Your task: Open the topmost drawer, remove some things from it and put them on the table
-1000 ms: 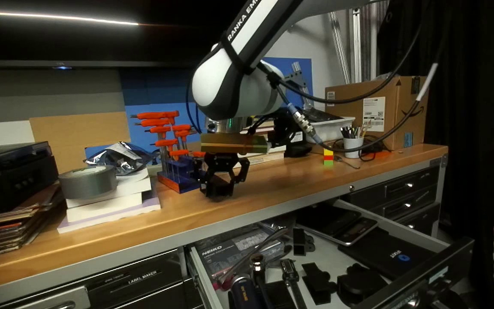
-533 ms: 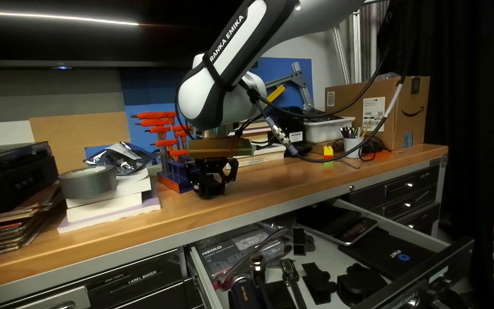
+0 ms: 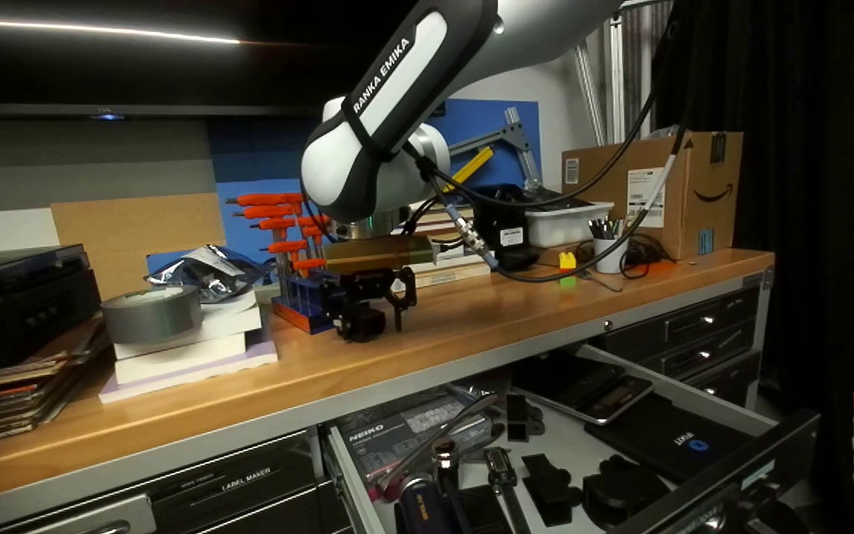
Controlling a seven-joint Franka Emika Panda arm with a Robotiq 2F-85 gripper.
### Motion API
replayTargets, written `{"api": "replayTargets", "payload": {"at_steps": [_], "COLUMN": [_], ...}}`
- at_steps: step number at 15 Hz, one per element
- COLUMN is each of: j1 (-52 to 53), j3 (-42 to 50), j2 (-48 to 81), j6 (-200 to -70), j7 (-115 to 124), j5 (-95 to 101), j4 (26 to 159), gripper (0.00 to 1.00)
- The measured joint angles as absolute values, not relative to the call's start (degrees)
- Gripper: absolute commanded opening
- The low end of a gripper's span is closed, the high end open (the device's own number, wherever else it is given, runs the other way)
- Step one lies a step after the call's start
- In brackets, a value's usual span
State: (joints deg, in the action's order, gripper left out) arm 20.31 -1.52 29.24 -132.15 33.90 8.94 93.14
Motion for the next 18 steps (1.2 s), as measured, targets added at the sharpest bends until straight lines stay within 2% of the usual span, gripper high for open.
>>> {"api": "replayTargets", "payload": {"at_steps": [9,12,18], "j1": [18.2,15.8,10.5], "j3": [-1.6,-1.7,-1.7], "j2": [23.6,17.6,7.0], "j6": [-120.4,-116.2,-115.8], "j7": [32.4,29.9,28.8], "j5": [7.2,4.9,3.1], "j4": [94.5,100.1,114.5], "gripper": [1.0,1.0,1.0]}}
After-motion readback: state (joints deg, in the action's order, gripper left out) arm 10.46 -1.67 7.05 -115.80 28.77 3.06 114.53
